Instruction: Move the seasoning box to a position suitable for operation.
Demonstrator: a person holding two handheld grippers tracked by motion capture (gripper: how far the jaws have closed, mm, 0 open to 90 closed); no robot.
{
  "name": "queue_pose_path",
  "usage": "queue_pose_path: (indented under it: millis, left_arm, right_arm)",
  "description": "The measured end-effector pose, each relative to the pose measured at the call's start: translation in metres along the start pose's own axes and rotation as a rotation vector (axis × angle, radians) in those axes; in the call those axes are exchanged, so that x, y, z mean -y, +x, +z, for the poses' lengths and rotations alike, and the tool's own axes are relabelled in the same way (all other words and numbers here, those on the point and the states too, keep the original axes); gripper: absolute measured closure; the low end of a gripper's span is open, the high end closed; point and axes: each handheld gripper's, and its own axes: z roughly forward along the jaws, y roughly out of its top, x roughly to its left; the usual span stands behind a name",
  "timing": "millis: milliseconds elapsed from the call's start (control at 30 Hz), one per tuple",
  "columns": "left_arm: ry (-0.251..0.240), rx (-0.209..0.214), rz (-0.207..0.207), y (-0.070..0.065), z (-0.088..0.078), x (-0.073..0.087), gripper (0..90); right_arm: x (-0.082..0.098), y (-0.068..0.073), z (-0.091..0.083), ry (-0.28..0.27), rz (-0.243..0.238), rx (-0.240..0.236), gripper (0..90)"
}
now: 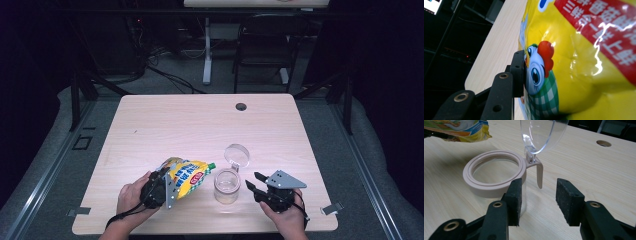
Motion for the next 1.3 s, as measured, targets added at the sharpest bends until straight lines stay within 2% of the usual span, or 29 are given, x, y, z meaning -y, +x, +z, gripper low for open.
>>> queue_pose_path:
  millis: [200, 233, 267, 300, 333, 367, 400, 433, 467, 533, 800, 967, 1300]
  left_arm:
    - [0.009, -0.018, 0.038, -0.003, 0.000, -0.001, 66.7]
    - [0.018, -0.021, 0.058, -0.003, 0.000, -0.002, 66.7]
    - [0.010, -0.026, 0.054, -0.005, 0.000, -0.002, 66.7]
    - [0.023, -0.029, 0.078, -0.005, -0.001, -0.003, 66.7]
    - [0.006, -0.029, 0.063, -0.007, 0.000, -0.003, 66.7]
    - [0.019, -0.033, 0.084, -0.006, 0.000, -0.003, 66.7]
    - [0.020, -0.033, 0.087, -0.007, 0.000, -0.004, 66.7]
    - [0.001, -0.035, 0.070, -0.009, 0.001, -0.004, 66.7]
    - [0.018, -0.033, 0.092, -0.008, 0.000, -0.005, 66.7]
    - [0.015, -0.030, 0.096, -0.010, 0.000, -0.006, 66.7]
    - [0.009, -0.021, 0.107, -0.014, 0.001, -0.008, 66.7]
    - [0.003, -0.026, 0.112, -0.016, 0.001, -0.009, 66.7]
    - [0.012, -0.034, 0.129, -0.017, 0.001, -0.011, 66.7]
  right_arm:
    - [-0.002, 0.002, -0.002, -0.018, -0.017, 0.011, 61.1]
    - [-0.002, 0.002, -0.003, -0.017, -0.022, 0.012, 61.3]
    - [-0.002, 0.003, -0.002, -0.021, -0.024, 0.014, 61.8]
    - [-0.002, 0.004, -0.002, -0.023, -0.023, 0.016, 62.1]
    - [-0.002, 0.004, -0.003, -0.024, -0.025, 0.017, 62.5]
    - [-0.003, 0.005, -0.003, -0.024, -0.030, 0.018, 62.7]
    - [-0.003, 0.006, -0.003, -0.027, -0.036, 0.017, 63.0]
    - [-0.003, 0.007, -0.003, -0.030, -0.041, 0.016, 63.1]
    - [-0.004, 0.008, -0.003, -0.029, -0.051, 0.017, 63.1]
    - [-0.004, 0.010, -0.002, -0.027, -0.066, 0.017, 63.5]
    - [-0.006, 0.022, 0.001, -0.007, -0.178, 0.026, 65.2]
    - [-0.007, 0.027, 0.002, -0.005, -0.221, 0.037, 65.3]
    - [-0.009, 0.038, 0.006, -0.006, -0.335, 0.074, 65.3]
